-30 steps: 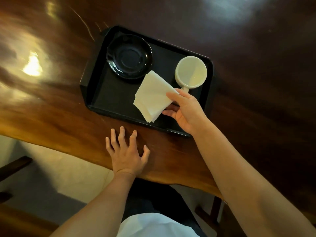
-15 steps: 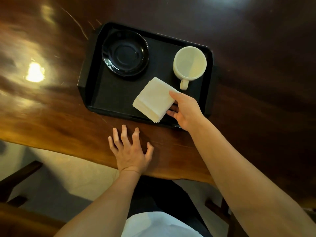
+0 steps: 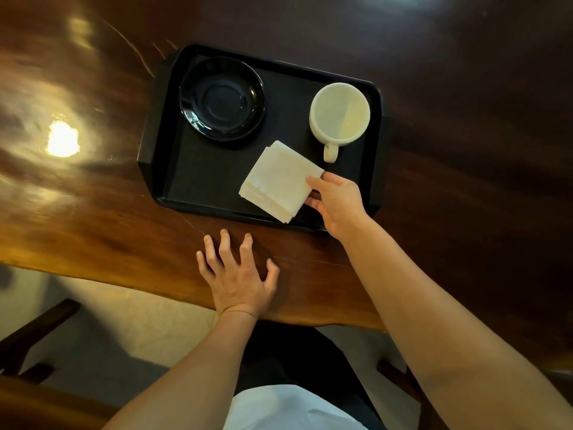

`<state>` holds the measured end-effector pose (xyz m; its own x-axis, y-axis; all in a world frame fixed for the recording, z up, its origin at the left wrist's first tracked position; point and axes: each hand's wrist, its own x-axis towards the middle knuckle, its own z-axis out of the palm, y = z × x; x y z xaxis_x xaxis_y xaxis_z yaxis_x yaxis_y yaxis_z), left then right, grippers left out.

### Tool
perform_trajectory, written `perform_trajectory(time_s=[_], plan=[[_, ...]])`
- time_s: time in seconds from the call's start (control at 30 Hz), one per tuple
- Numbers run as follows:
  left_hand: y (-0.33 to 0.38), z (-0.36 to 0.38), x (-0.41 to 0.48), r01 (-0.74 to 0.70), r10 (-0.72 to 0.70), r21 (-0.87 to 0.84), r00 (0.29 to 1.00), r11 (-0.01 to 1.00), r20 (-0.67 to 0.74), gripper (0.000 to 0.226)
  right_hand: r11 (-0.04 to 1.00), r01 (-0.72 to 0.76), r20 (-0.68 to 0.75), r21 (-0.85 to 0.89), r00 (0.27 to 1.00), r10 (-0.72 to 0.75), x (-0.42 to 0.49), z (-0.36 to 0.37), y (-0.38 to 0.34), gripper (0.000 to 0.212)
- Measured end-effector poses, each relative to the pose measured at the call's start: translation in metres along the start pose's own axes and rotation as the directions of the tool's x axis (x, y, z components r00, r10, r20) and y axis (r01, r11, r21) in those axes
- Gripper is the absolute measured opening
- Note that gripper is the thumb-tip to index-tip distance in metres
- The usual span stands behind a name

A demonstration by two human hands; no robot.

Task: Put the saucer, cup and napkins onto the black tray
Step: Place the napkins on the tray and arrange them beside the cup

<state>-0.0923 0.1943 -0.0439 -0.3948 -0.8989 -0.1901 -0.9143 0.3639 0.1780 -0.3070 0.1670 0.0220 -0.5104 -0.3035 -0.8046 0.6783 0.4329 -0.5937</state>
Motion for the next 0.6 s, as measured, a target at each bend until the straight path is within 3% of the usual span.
perform_trajectory(time_s=[0.2, 0.37, 0.6], plan=[[0.0, 0.0, -0.001, -0.001, 0.001, 0.0, 1.0, 1.0, 0.006, 0.064, 0.991, 0.061, -0.051, -0.121, 0.996, -0.068, 0.001, -0.003, 0.006, 0.04], [0.001, -0.001, -0.001, -0.002, 0.002, -0.005, 1.0, 1.0, 0.007, 0.064, 0.949, 0.146, -0.154, -0.278, 0.969, -0.194, 0.002, -0.018, 0.004, 0.03], [0.001, 0.0, -0.001, 0.003, -0.003, -0.009, 1.0, 1.0, 0.012, 0.064, 0.944, 0.233, -0.169, -0.233, 0.946, -0.275, 0.005, -0.028, -0.013, 0.035]])
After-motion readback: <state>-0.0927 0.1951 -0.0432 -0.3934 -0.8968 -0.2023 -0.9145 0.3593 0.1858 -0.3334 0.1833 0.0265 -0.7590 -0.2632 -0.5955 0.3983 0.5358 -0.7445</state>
